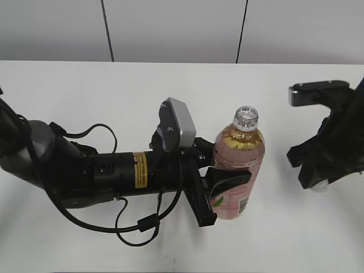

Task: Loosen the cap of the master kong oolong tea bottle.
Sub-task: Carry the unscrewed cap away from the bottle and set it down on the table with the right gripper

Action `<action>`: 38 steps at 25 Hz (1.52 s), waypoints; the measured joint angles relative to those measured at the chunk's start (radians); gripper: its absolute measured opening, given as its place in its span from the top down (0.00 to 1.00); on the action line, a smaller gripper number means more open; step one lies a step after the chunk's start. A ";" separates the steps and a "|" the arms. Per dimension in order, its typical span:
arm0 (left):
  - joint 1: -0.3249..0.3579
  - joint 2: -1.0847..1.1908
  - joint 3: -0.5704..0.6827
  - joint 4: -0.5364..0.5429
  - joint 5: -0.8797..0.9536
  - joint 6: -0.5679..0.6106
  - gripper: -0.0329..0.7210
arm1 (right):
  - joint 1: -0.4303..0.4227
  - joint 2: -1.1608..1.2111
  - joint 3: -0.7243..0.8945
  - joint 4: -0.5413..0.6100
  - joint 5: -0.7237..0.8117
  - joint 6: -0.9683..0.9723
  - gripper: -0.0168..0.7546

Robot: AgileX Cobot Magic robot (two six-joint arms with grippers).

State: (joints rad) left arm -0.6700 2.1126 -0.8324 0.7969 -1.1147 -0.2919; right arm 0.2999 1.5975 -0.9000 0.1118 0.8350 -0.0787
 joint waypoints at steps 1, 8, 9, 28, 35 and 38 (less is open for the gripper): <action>0.000 0.000 0.000 0.000 0.000 0.000 0.59 | 0.000 0.027 0.018 0.005 -0.041 0.008 0.62; 0.000 0.000 0.000 0.000 0.000 0.000 0.59 | 0.000 0.215 0.044 0.021 -0.201 0.037 0.62; 0.000 0.000 0.000 0.000 0.000 0.000 0.59 | 0.000 0.230 0.044 0.021 -0.207 0.037 0.62; 0.000 0.000 0.000 0.002 0.000 0.000 0.54 | -0.002 0.214 0.044 0.039 -0.241 0.017 0.30; -0.001 0.000 0.000 0.004 -0.018 0.002 0.31 | -0.002 0.119 0.044 0.039 -0.238 0.015 0.29; -0.001 -0.004 0.000 0.000 -0.040 -0.004 0.23 | -0.002 0.088 0.044 0.039 -0.236 0.014 0.29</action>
State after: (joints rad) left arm -0.6709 2.1090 -0.8324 0.7968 -1.1544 -0.2957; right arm 0.2976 1.6857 -0.8556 0.1509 0.5990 -0.0649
